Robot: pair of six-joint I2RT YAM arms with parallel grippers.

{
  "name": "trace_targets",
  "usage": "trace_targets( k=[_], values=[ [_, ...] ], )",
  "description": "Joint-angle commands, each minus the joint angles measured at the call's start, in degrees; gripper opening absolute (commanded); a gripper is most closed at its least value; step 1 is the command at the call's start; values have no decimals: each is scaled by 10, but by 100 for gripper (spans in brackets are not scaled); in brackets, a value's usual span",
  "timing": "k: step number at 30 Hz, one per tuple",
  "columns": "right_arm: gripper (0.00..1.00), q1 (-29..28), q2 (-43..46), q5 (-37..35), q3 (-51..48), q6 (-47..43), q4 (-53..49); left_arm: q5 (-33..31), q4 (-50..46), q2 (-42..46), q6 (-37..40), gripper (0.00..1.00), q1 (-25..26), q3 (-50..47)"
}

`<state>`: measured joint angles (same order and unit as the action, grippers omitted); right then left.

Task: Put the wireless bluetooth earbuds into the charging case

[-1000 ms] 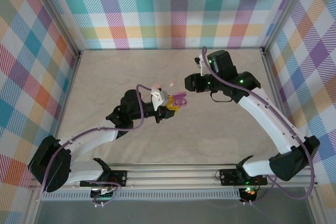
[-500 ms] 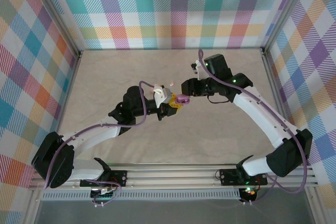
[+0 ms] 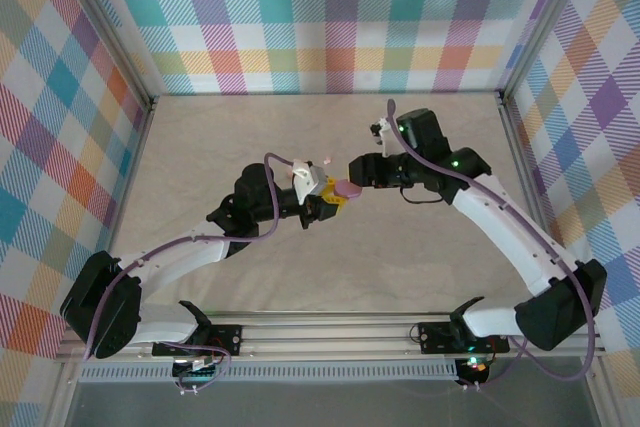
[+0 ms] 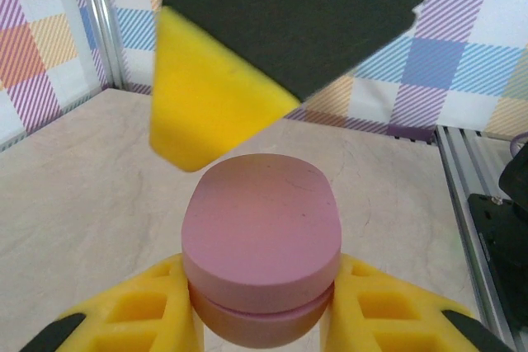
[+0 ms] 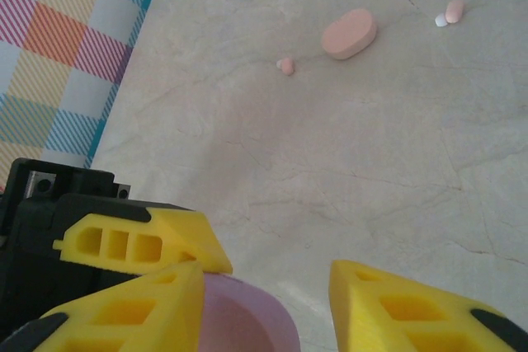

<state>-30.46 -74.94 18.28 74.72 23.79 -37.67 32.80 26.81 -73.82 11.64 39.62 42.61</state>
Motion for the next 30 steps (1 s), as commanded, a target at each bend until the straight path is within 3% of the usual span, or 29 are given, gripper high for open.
trace_targets(
  k=[1,7,18,30],
  values=[
    [50,22,27,15,-26,39,40,-11,21,5,-19,6,3,19],
    [60,52,48,113,-87,136,136,-23,18,6,-52,6,2,36],
    [63,57,17,242,-125,278,281,-39,35,-13,-96,7,3,70],
    [47,57,30,279,-152,347,336,-45,75,-54,-112,7,3,83]
  ],
)
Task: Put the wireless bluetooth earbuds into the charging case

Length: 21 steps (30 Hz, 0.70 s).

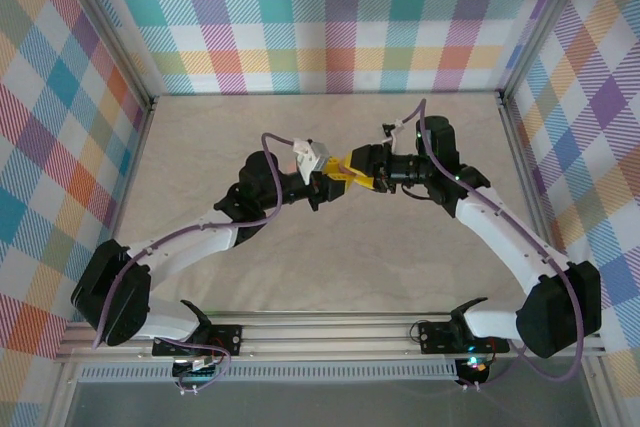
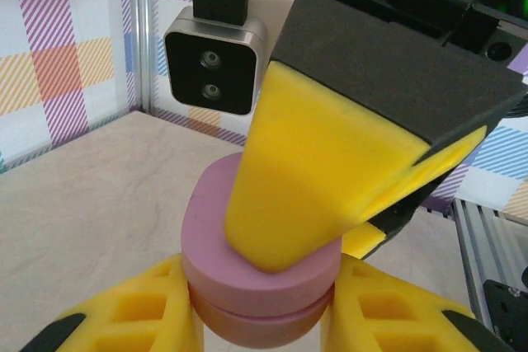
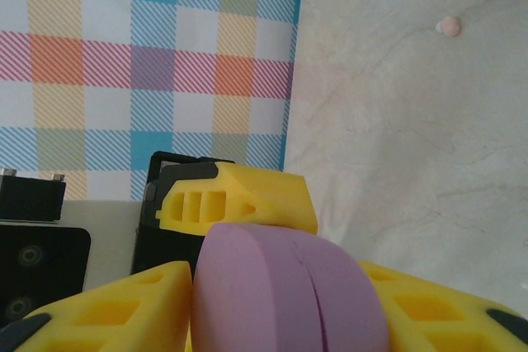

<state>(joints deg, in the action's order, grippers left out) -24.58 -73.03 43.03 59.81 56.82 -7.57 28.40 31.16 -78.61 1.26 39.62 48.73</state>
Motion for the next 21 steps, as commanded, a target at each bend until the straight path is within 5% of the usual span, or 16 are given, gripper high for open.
trace_targets(
  k=[1,7,10,17,20,21],
  values=[
    [45,-2,9,32,-4,19,39,-1,32,-8,-9,8,3,23],
    [34,-2,-15,50,-2,53,84,2,32,-4,-9,10,2,15],
    [32,-2,-30,55,7,61,94,3,23,3,-3,21,3,9],
    [31,4,-57,43,27,59,91,-26,-57,40,34,64,2,9],
    [31,21,-75,37,39,52,80,-65,-121,61,53,100,2,17],
    [31,30,-84,38,46,47,74,-76,-145,66,60,100,2,23]
  ],
)
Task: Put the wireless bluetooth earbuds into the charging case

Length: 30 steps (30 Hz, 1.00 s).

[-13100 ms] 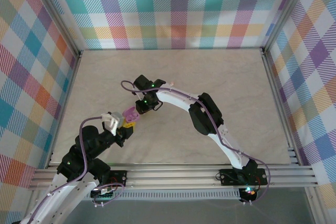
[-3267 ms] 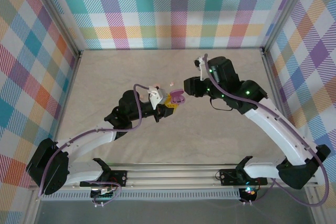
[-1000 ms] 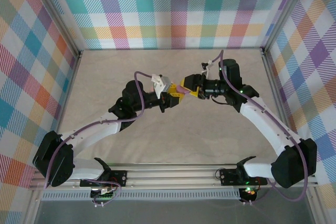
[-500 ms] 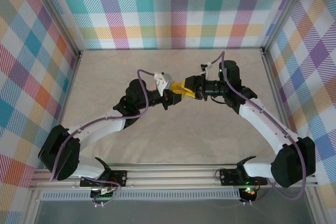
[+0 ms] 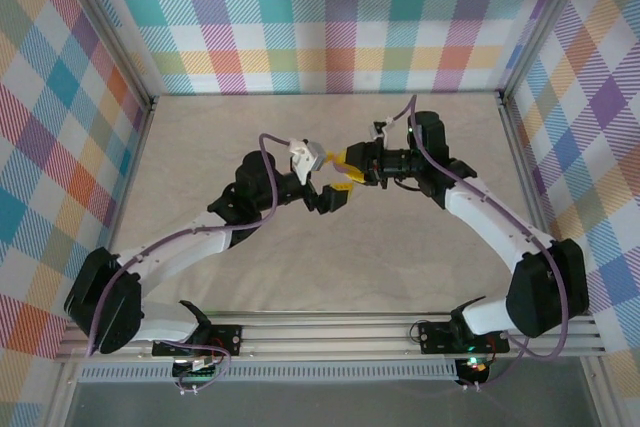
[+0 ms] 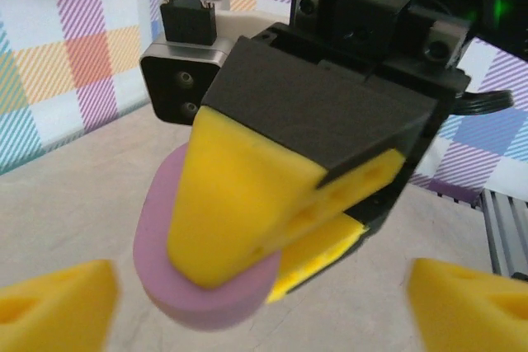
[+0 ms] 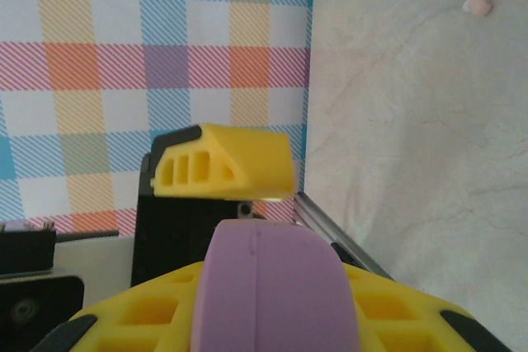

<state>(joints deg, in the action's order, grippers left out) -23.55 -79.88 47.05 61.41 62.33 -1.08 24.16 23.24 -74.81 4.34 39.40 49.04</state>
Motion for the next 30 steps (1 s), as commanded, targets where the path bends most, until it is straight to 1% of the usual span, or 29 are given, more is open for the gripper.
trace_targets(
  k=[1,3,4,5,7,8,10,12,13,15,17,19,21,24,26,30],
  values=[
    [31,30,-24,-2,37,-20,-5,-48,-89,36,40,100,4,23],
    [31,49,-42,-7,54,-56,-43,-82,-114,53,47,100,4,19],
    [31,58,-51,-15,63,-81,-67,-108,-124,63,48,100,4,13],
    [31,66,-63,-24,74,-104,-91,-147,-134,71,44,100,4,9],
    [31,74,-85,-46,88,-150,-123,-224,-167,84,7,100,2,14],
    [31,76,-99,-64,91,-171,-135,-241,-201,91,-9,100,-3,27],
    [30,79,-128,-96,91,-200,-136,-248,-259,102,-7,100,-10,53],
    [30,88,-172,-112,97,-231,-127,-265,-287,117,-3,100,-21,64],
    [30,94,-196,-110,106,-244,-129,-272,-292,123,-18,100,-29,67],
    [30,111,-251,-100,135,-266,-144,-253,-310,128,-52,100,-55,79],
    [30,132,-302,-70,155,-262,-138,-244,-347,120,-84,100,-77,104],
    [30,144,-343,-52,176,-262,-139,-250,-377,114,-103,100,-85,121],
    [30,148,-379,-52,202,-279,-163,-242,-387,112,-112,100,-86,120],
    [32,149,-413,-84,235,-316,-213,-226,-432,116,-129,100,-86,122],
    [34,148,-435,-119,261,-352,-260,-228,-451,128,-138,100,-86,121],
    [34,150,-466,-178,303,-397,-337,-242,-445,169,-162,100,-86,84]
  ],
)
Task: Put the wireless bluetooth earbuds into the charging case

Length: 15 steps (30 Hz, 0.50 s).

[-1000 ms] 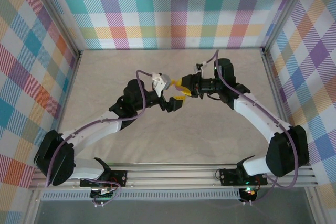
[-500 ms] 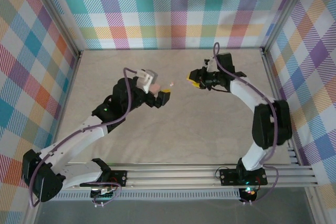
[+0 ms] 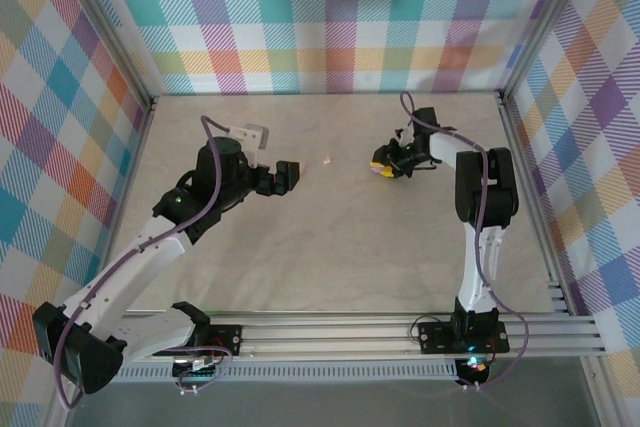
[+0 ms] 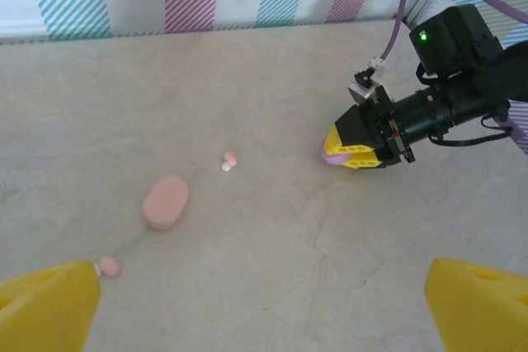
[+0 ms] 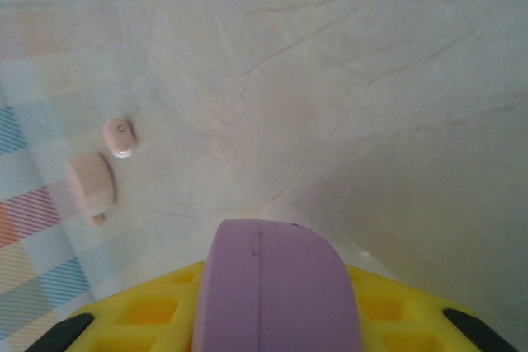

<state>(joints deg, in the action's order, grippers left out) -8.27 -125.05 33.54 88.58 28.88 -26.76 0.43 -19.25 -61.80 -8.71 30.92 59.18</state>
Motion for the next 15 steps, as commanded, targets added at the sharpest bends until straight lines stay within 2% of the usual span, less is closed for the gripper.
trace_targets(
  k=[1,6,12,15],
  values=[
    [35,-2,-21,-54,43,-71,-101,-4,-14,51,-40,100,-2,-30],
    [40,-2,-31,-123,70,-96,-160,4,1,84,-70,100,-1,-76],
    [50,2,-52,-135,104,-98,-196,-2,-26,87,-80,100,-1,-77],
    [51,4,-48,-150,107,-99,-208,-2,-25,86,-80,100,-1,-77]
  ],
)
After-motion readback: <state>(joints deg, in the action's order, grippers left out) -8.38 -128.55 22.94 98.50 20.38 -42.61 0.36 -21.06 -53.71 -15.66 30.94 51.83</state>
